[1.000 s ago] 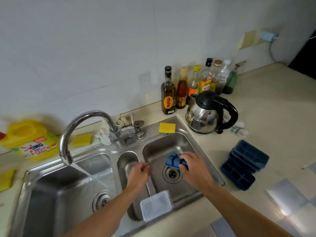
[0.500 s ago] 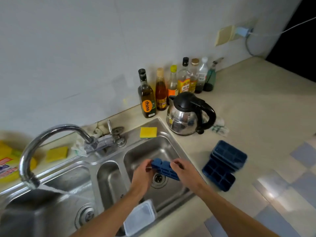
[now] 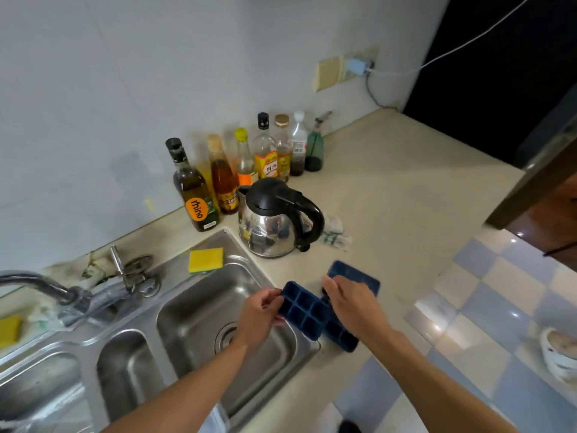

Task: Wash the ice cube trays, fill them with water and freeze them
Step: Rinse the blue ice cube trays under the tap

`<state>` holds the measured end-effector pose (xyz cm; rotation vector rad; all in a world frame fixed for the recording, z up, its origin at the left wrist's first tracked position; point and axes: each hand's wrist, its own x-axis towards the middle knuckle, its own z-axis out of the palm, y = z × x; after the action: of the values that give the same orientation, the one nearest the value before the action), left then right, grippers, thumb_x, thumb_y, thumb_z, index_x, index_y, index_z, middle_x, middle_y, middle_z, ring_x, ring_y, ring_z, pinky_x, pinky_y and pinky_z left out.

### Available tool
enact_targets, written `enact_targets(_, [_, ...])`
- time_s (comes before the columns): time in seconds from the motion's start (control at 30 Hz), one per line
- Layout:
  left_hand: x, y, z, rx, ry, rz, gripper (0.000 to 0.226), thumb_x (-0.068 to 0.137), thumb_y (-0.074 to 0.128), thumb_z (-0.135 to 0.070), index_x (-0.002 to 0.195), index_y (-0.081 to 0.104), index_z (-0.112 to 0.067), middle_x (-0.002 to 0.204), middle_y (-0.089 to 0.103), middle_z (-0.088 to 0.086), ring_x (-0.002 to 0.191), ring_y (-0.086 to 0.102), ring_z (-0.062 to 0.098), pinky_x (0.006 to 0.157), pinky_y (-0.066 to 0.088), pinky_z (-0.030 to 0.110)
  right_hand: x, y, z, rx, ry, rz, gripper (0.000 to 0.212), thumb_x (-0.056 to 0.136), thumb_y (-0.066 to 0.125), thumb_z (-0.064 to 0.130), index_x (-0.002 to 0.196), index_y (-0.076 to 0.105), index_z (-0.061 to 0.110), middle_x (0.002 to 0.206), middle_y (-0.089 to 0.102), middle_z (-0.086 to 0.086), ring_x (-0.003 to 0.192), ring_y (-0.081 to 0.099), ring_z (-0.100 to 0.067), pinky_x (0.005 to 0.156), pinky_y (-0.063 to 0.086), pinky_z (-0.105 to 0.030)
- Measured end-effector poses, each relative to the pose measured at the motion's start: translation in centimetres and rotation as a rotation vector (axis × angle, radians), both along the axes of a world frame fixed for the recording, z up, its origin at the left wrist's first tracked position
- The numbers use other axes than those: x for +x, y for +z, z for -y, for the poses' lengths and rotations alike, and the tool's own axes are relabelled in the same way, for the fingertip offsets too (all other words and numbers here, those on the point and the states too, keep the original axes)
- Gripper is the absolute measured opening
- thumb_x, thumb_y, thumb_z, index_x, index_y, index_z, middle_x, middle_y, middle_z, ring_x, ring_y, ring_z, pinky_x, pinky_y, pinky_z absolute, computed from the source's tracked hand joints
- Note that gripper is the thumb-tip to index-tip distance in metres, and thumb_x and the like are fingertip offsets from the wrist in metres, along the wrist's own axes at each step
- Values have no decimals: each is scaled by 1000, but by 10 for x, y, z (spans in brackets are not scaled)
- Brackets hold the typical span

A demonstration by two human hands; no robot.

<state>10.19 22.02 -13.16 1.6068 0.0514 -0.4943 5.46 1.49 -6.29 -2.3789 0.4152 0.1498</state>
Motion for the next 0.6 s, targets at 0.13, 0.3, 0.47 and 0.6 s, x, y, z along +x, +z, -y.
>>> enact_targets(0.13, [-9, 2, 20, 166, -41, 59, 15, 101, 59, -15, 101, 73, -9, 86, 77, 9, 79, 75, 29, 72, 63, 42, 6, -5, 37, -169, 36, 202, 36, 102, 45, 50, 86, 58, 20, 82, 60, 6, 73, 55, -16, 66, 44, -35])
enact_targets(0.3, [-28, 1, 55, 405, 39, 44, 25, 101, 58, -14, 84, 68, -29, 68, 74, -4, 60, 71, 13, 59, 60, 29, 12, -25, 78, -251, 258, 113, 41, 101, 54, 46, 130, 58, 18, 134, 54, -2, 122, 48, -25, 100, 42, -39])
enact_targets(0.47, [-39, 7, 84, 495, 119, 52, 18, 99, 60, -19, 90, 73, -27, 72, 75, -2, 66, 71, 20, 62, 61, 36, 16, -40, 98, -163, 411, -50, 64, 98, 56, 52, 151, 38, 20, 151, 39, -3, 136, 38, -26, 111, 39, -43])
enact_targets(0.6, [-38, 8, 94, 637, 108, 131, 18, 99, 59, -22, 97, 76, -23, 82, 72, -9, 68, 68, 10, 68, 60, 32, 16, -46, 103, -218, 497, -41, 69, 96, 59, 51, 151, 31, 19, 148, 40, -5, 132, 43, -27, 109, 41, -43])
